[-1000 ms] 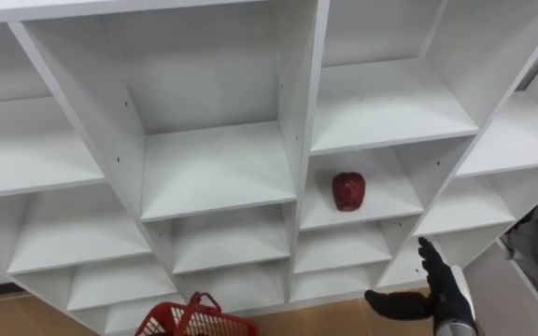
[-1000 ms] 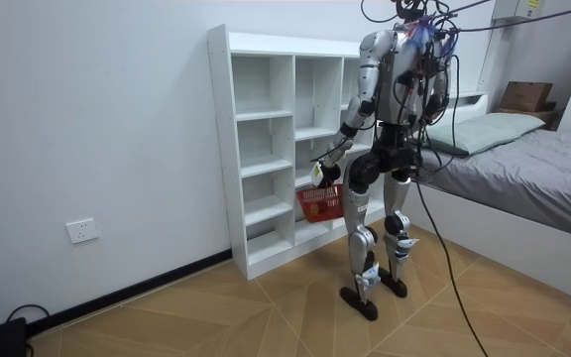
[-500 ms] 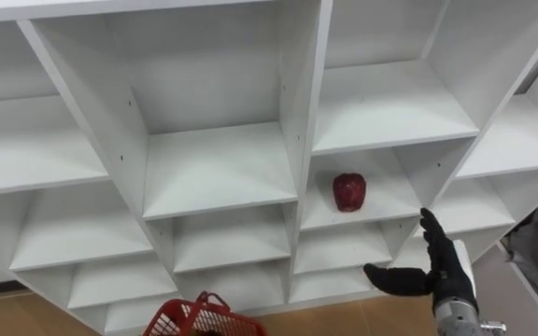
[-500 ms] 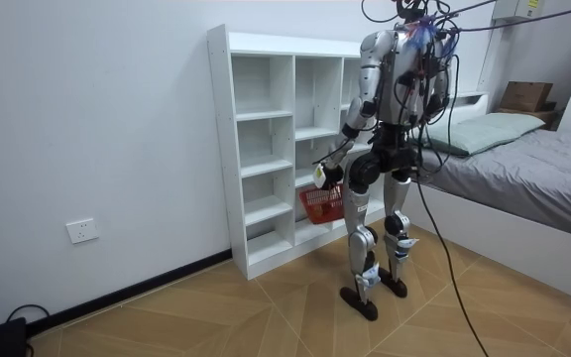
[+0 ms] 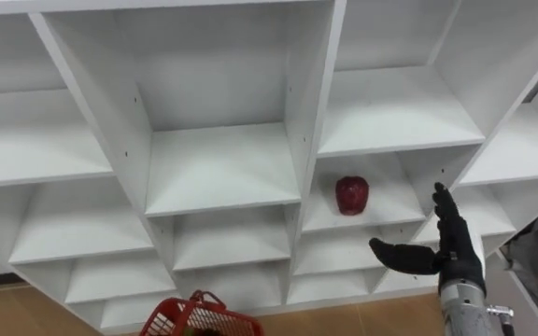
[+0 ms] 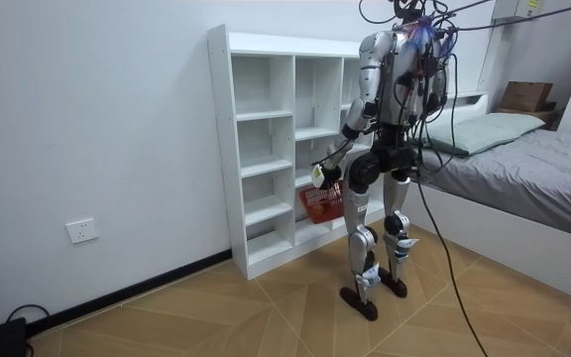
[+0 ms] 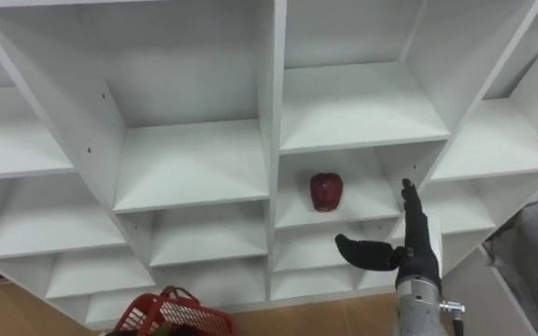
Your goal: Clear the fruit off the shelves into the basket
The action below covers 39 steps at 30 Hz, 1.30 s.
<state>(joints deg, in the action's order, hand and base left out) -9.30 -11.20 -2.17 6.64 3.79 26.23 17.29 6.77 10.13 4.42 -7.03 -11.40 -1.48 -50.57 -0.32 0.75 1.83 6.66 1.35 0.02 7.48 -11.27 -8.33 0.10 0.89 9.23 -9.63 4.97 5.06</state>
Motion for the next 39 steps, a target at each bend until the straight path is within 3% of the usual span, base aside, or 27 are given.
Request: {"api": "queue_joint_trajectory", "payload": {"steps": [9, 16, 24, 26, 32, 36, 39], "points": [[-309, 17, -133, -254, -69, 274, 131, 0, -17, 82, -5, -64, -100, -4, 184, 100, 86, -32, 23, -251, -25, 1, -245, 1, -136, 3, 53, 4, -3, -113, 284, 15], [-527, 9, -240, -725, -65, 787, 133, 0, -15, 84, -253, 10, -213, -5, 222, 100, 205, -80, 45, -425, -43, 0, -374, 4, -245, 11, 69, 13, -9, -87, 409, 11], [-622, 1, -434, -1149, -67, 1406, 175, 0, 2, 96, -272, 57, -154, -5, 197, 100, 369, -49, 57, -621, -73, 4, -766, 5, -481, 15, 105, 10, -64, -305, 619, 16], [-660, -2, -693, -1376, -65, 1503, 261, 0, -8, 95, -313, 58, -18, -6, 173, 100, 400, -5, 25, -700, -81, 7, -943, 10, -552, 26, 118, 6, -131, -440, 674, 14], [-789, -2, -730, -2229, -56, 2126, 277, 0, -27, 101, -299, 63, 427, 111, -117, 100, 546, 29, 19, -684, -105, 17, -1455, 52, -719, 56, 189, 60, -515, -1059, 669, -2], [-787, -2, -725, -2423, -54, 2286, 269, 0, -30, 132, -177, 75, 539, 106, -143, 100, 554, 45, 65, -691, -121, 31, -1612, 66, -754, 52, 219, 71, -579, -1218, 706, 4], [-785, -1, -726, -2650, -48, 2390, 254, 0, -47, 132, -44, 68, 857, 140, -293, 100, 624, 108, 132, -684, -112, 38, -1854, 83, -867, 63, 302, 103, -795, -1512, 711, 0]]}}
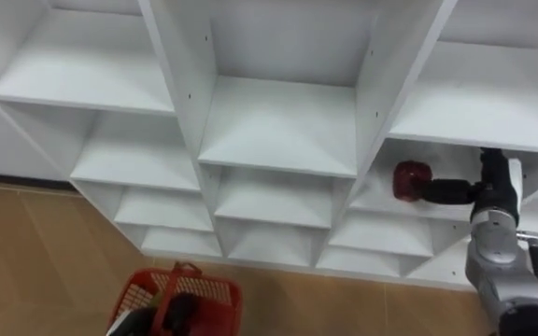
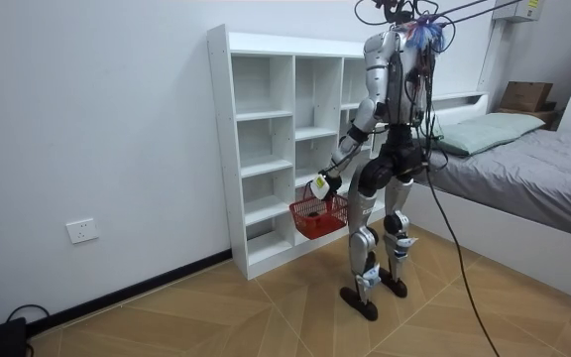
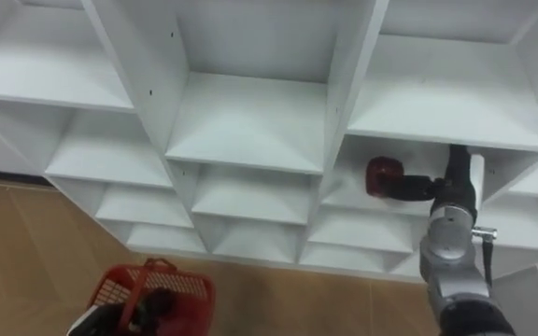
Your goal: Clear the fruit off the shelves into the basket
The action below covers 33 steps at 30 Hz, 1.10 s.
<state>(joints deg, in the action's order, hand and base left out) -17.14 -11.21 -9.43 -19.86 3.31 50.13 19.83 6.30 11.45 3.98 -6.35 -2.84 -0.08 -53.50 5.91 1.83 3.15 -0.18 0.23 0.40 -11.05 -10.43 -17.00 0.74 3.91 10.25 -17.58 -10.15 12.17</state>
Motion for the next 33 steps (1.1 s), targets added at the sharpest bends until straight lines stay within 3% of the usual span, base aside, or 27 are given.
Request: {"api": "queue_joint_trajectory", "payload": {"steps": [5, 15, 20, 33], "points": [[3, 12, -12, -346, 48, 382, -48, 0, -20, -47, 261, 13, 482, 234, -252, 100, 67, 36, 43, 2, 0, 16, -380, 10, -178, 13, 14, -14, -131, -336, 47, 2], [19, 89, -31, -614, 51, 493, -324, 0, -118, -149, 540, 141, 865, 211, -395, 100, 82, 72, 34, 43, -1, 38, -1018, 25, -429, 30, 84, -35, -439, -1011, -28, -1], [43, 185, -36, -651, 113, 497, -381, 0, -169, -181, 695, 195, 1014, 190, -436, 100, 85, 146, 45, 184, -1, 47, -1102, 28, -458, 31, 116, -28, -623, -1222, -126, -11], [116, 255, -23, -846, 255, 490, -408, 0, -191, -192, 861, 196, 1211, 193, -651, 100, 82, 157, 58, 337, -27, 59, -1247, 37, -567, 54, 179, 72, -934, -1526, -300, -5]]}}
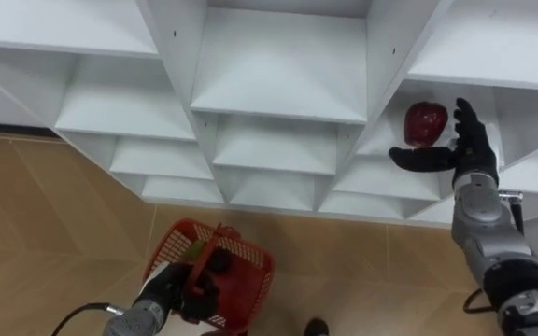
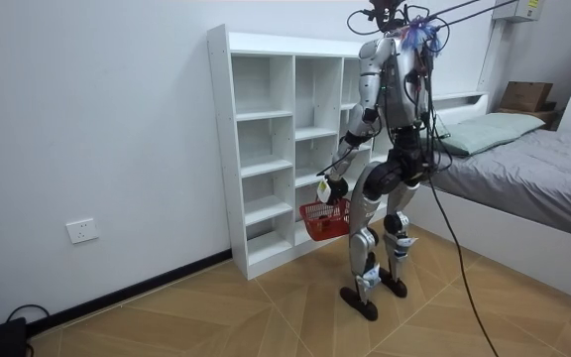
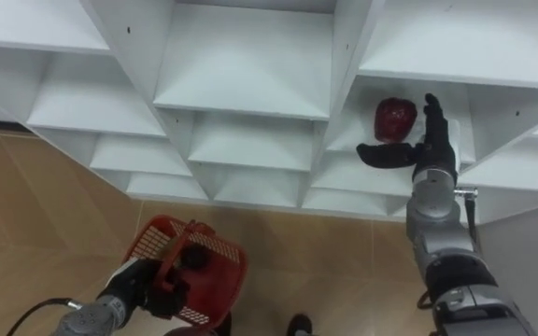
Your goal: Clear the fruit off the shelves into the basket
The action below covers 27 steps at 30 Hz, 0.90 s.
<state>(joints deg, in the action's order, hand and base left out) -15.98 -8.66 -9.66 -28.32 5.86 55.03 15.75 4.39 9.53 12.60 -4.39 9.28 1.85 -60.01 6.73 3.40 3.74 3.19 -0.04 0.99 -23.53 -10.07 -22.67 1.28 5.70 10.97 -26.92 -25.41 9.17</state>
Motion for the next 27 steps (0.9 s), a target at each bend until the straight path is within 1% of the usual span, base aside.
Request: {"api": "queue_joint_trajectory", "payload": {"steps": [5, 7, 11, 21, 24, 27], "points": [[2, 0, -1, 0, 92, 1, -39, 0, 0, -2, 186, 25, 31, -8, -24, 100, 0, 1, 1, -8, -8, 2, -9, 1, -56, -3, 16, 6, 1, 2, 10, 0], [1, 2, -5, -1, 91, 1, -39, 0, 0, -2, 219, 22, 43, -19, -23, 100, 0, 1, 2, -10, -1, 3, -35, 0, -78, -4, 15, 6, -4, -6, 24, 0], [1, 23, -10, -32, 92, 1, -48, 0, -14, 2, 286, 0, 71, -238, -22, 100, 1, 2, 3, -10, 6, 3, -132, 0, -118, 5, 15, 7, -81, -109, 25, 0], [0, 99, 2, -192, 88, 9, 30, 0, -22, -46, 452, -4, 91, -231, -21, 100, -16, 2, 8, -17, 5, 1, -196, 2, -96, 14, 14, 10, -85, -178, 24, 0], [0, 100, 2, -196, 91, 9, 56, 0, -23, -64, 454, -3, 101, -232, -21, 100, -14, 8, 18, -5, 1, 2, -196, 3, -94, 11, 19, 13, -86, -180, 20, 0], [0, 102, 1, -198, 96, 9, 98, 0, -23, -66, 459, 18, 108, -238, -20, 100, -14, 22, 43, -5, 1, 3, -213, 4, -99, 13, 22, 18, -100, -199, 20, 0]]}}
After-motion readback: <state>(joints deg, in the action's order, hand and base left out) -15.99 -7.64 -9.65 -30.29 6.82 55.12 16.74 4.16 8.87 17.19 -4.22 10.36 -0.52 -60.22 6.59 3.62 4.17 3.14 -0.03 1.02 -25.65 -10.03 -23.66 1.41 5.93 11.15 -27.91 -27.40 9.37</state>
